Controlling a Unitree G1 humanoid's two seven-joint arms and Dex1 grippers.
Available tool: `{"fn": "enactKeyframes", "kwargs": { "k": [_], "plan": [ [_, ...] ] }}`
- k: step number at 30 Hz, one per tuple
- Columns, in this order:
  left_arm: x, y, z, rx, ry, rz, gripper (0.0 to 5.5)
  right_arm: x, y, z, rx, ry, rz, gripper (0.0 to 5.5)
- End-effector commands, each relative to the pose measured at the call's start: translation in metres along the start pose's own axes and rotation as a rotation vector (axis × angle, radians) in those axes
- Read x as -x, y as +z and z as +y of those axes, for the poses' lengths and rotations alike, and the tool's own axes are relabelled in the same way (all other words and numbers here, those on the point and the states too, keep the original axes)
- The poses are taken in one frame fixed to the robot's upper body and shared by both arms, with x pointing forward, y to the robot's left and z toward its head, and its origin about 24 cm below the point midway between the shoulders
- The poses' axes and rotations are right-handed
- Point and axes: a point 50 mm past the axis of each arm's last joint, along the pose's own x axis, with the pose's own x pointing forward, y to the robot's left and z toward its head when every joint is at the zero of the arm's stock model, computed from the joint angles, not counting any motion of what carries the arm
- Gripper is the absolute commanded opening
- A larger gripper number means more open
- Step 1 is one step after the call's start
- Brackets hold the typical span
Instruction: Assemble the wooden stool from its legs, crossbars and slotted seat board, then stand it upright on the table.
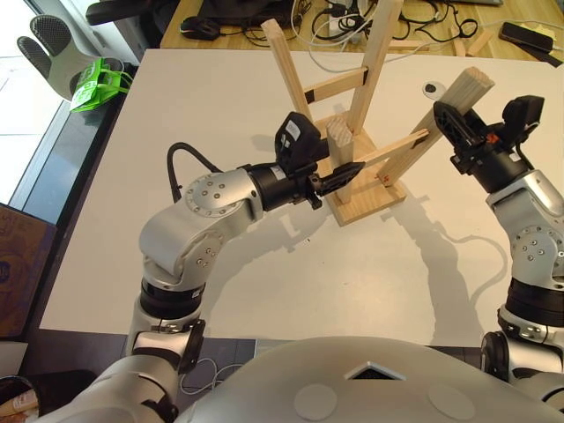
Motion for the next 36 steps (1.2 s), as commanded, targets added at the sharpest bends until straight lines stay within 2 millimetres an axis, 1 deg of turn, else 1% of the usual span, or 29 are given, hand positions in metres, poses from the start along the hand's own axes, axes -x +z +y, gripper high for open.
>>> {"fn": "enactKeyframes", "kwargs": {
  "k": [1, 8, 12, 15, 17, 26, 28, 33, 34, 36],
  "plan": [
    [0.001, -0.004, 0.005, 0.005, 0.040, 0.040, 2.29, 0.008, -0.004, -0.009, -0.058, -0.048, 0.005, 1.00],
    [0.000, -0.005, 0.006, -0.006, 0.045, 0.052, 2.28, 0.016, -0.008, -0.004, -0.068, -0.015, 0.004, 1.00],
    [0.000, -0.004, 0.002, -0.011, 0.023, 0.048, 2.27, 0.013, -0.009, -0.001, -0.019, 0.003, 0.031, 1.00],
    [0.000, -0.004, 0.001, -0.013, 0.017, 0.047, 2.26, 0.011, -0.021, 0.003, 0.129, 0.041, 0.167, 1.00],
    [-0.001, -0.003, 0.002, -0.014, 0.018, 0.046, 2.26, 0.011, -0.026, 0.004, 0.188, 0.057, 0.224, 1.00],
    [-0.001, -0.002, 0.005, -0.019, 0.038, 0.044, 2.23, 0.022, -0.048, -0.006, 0.256, 0.015, 0.425, 1.10],
    [-0.001, -0.002, 0.005, -0.019, 0.041, 0.042, 2.23, 0.022, -0.049, -0.006, 0.233, 0.004, 0.427, 1.12],
    [-0.001, -0.001, 0.006, -0.022, 0.046, 0.042, 2.23, 0.016, -0.042, -0.006, 0.210, -0.013, 0.374, 1.13],
    [-0.001, -0.001, 0.006, -0.022, 0.047, 0.041, 2.23, 0.016, -0.042, -0.008, 0.224, -0.027, 0.390, 1.42],
    [-0.001, -0.001, 0.006, -0.022, 0.049, 0.037, 2.22, 0.017, -0.047, -0.011, 0.278, -0.037, 0.447, 1.84]
  ]
}}
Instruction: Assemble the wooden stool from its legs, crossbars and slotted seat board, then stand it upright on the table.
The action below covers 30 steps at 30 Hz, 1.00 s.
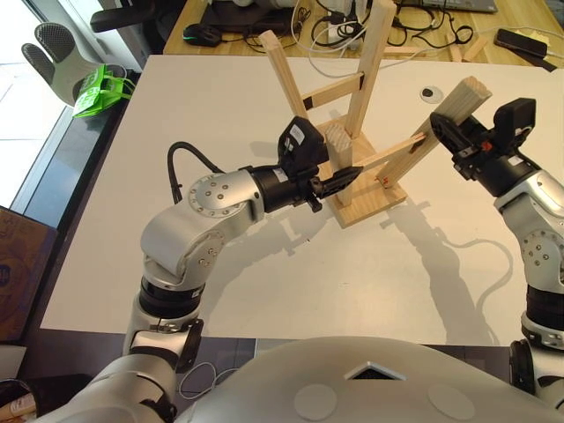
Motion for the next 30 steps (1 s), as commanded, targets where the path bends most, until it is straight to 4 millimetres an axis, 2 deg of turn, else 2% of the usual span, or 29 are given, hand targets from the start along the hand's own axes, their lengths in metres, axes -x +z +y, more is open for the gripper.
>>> {"fn": "enactKeyframes", "kwargs": {
  "k": [1, 6, 9, 12, 15, 19, 20, 22, 23, 25, 27, 29, 30],
  "plan": [
    [0.000, 0.003, 0.006, -0.004, 0.042, -0.004, 2.22, 0.005, -0.047, -0.002, 0.013, -0.029, 0.309, 1.94],
    [-0.001, 0.005, 0.007, -0.006, 0.047, -0.012, 2.21, 0.000, -0.060, -0.008, 0.056, -0.082, 0.408, 2.64],
    [-0.002, 0.005, 0.007, -0.007, 0.051, -0.015, 2.21, -0.005, -0.051, -0.007, -0.005, -0.076, 0.313, 3.09],
    [-0.003, 0.007, 0.006, -0.012, 0.039, -0.037, 2.21, -0.011, -0.010, -0.002, -0.077, -0.033, 0.012, 3.09],
    [-0.003, 0.017, -0.001, -0.031, 0.003, -0.111, 2.21, -0.013, 0.028, -0.007, -0.054, -0.067, -0.219, 3.09],
    [-0.003, 0.024, -0.005, -0.072, -0.025, -0.158, 2.21, -0.018, 0.066, -0.005, 0.111, -0.105, -0.379, 3.09],
    [-0.004, 0.023, -0.004, -0.079, -0.017, -0.157, 2.55, -0.019, 0.076, -0.006, 0.157, -0.135, -0.422, 3.09],
    [-0.005, 0.020, -0.002, -0.084, -0.003, -0.138, 2.80, -0.020, 0.099, -0.004, 0.255, -0.174, -0.507, 3.09],
    [-0.005, 0.018, -0.001, -0.085, 0.009, -0.127, 2.90, -0.022, 0.109, 0.001, 0.296, -0.153, -0.532, 2.91],
    [-0.006, 0.014, 0.000, -0.085, 0.021, -0.111, 3.17, -0.027, 0.122, 0.013, 0.353, -0.079, -0.529, 2.64],
    [-0.007, 0.012, 0.000, -0.083, 0.027, -0.100, 3.50, -0.031, 0.125, 0.025, 0.400, 0.006, -0.484, 2.27],
    [-0.009, 0.011, 0.001, -0.079, 0.036, -0.099, 3.78, -0.032, 0.120, 0.033, 0.399, 0.067, -0.433, 1.94],
    [-0.009, 0.012, 0.001, -0.074, 0.046, -0.110, 3.88, -0.033, 0.109, 0.036, 0.388, 0.103, -0.374, 1.83]
  ]
}}
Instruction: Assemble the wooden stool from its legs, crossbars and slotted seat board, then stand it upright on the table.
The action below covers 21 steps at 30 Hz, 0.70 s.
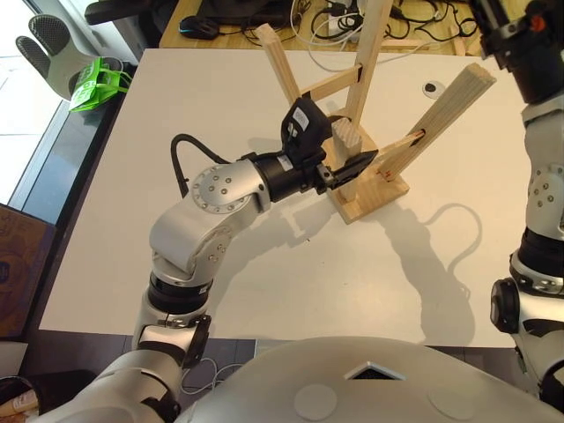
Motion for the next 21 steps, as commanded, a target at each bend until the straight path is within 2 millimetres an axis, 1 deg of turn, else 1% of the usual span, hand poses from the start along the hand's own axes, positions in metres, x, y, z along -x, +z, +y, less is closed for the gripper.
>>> {"fn": "enactKeyframes", "kwargs": {
  "k": [1, 3, 5, 7, 8, 9, 10, 13, 17, 19, 21],
  "plan": [
    [-0.002, 0.000, 0.002, 0.005, 0.040, -0.014, 4.09, 0.009, -0.018, 0.021, -0.043, 0.151, 0.165, 1.61],
    [-0.002, 0.004, 0.004, 0.011, 0.064, -0.039, 4.37, 0.030, -0.049, 0.040, -0.112, 0.255, 0.369, 1.26],
    [-0.001, 0.006, 0.006, 0.017, 0.077, -0.052, 4.60, 0.063, -0.080, 0.060, -0.189, 0.360, 0.603, 0.98],
    [-0.001, 0.007, 0.007, 0.022, 0.086, -0.057, 4.90, 0.096, -0.103, 0.072, -0.241, 0.409, 0.805, 0.62],
    [-0.001, 0.007, 0.007, 0.024, 0.090, -0.058, 5.03, 0.106, -0.111, 0.073, -0.250, 0.403, 0.870, 0.47],
    [-0.001, 0.007, 0.007, 0.028, 0.092, -0.059, 5.13, 0.109, -0.115, 0.073, -0.258, 0.387, 0.902, 0.30],
    [-0.001, 0.007, 0.007, 0.032, 0.093, -0.061, 5.35, 0.109, -0.116, 0.073, -0.263, 0.372, 0.915, 0.09],
    [-0.002, 0.010, 0.007, 0.038, 0.095, -0.079, 5.40, 0.101, -0.115, 0.074, -0.270, 0.359, 0.887, 0.02],
    [-0.003, 0.015, 0.006, 0.056, 0.085, -0.115, 5.40, 0.084, -0.093, 0.074, -0.341, 0.387, 0.680, 0.02],
    [-0.005, 0.016, 0.005, 0.059, 0.081, -0.112, 5.40, 0.082, -0.088, 0.069, -0.349, 0.398, 0.653, 0.02],
    [-0.014, 0.017, -0.002, 0.056, 0.050, -0.098, 5.40, 0.083, -0.083, 0.059, -0.361, 0.404, 0.649, 0.02]
  ]
}}
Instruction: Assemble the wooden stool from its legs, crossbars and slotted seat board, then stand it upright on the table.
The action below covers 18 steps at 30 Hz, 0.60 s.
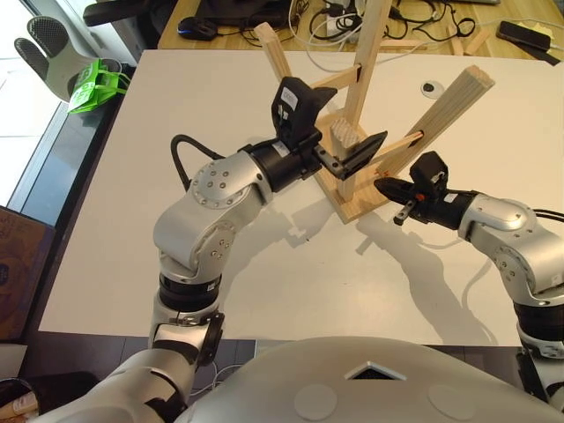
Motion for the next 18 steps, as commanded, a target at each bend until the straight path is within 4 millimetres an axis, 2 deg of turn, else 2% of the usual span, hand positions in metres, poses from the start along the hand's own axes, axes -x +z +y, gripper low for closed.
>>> {"fn": "enactKeyframes", "kwargs": {
  "k": [1, 4, 6, 11, 15, 18],
  "plan": [
    [-0.017, 0.001, -0.012, -0.004, -0.055, 0.035, 5.40, 0.019, 0.014, -0.011, 0.010, 0.035, -0.022, 0.02],
    [-0.038, -0.009, -0.032, 0.043, -0.157, 0.126, 5.40, 0.051, 0.030, -0.034, 0.032, 0.049, -0.003, 0.02],
    [-0.051, -0.012, -0.036, 0.054, -0.158, 0.153, 5.40, 0.068, 0.046, -0.052, 0.045, -0.001, -0.038, 0.02],
    [-0.082, -0.012, -0.040, 0.030, -0.126, 0.180, 5.40, 0.096, 0.094, -0.075, 0.011, -0.076, -0.289, 0.02],
    [-0.121, -0.001, -0.062, -0.009, -0.145, 0.148, 5.40, 0.100, 0.130, -0.093, -0.061, -0.206, -0.607, 0.02],
    [-0.141, 0.016, -0.078, -0.048, -0.165, 0.091, 5.40, 0.078, 0.137, -0.088, -0.100, -0.191, -0.658, 0.02]
  ]
}}
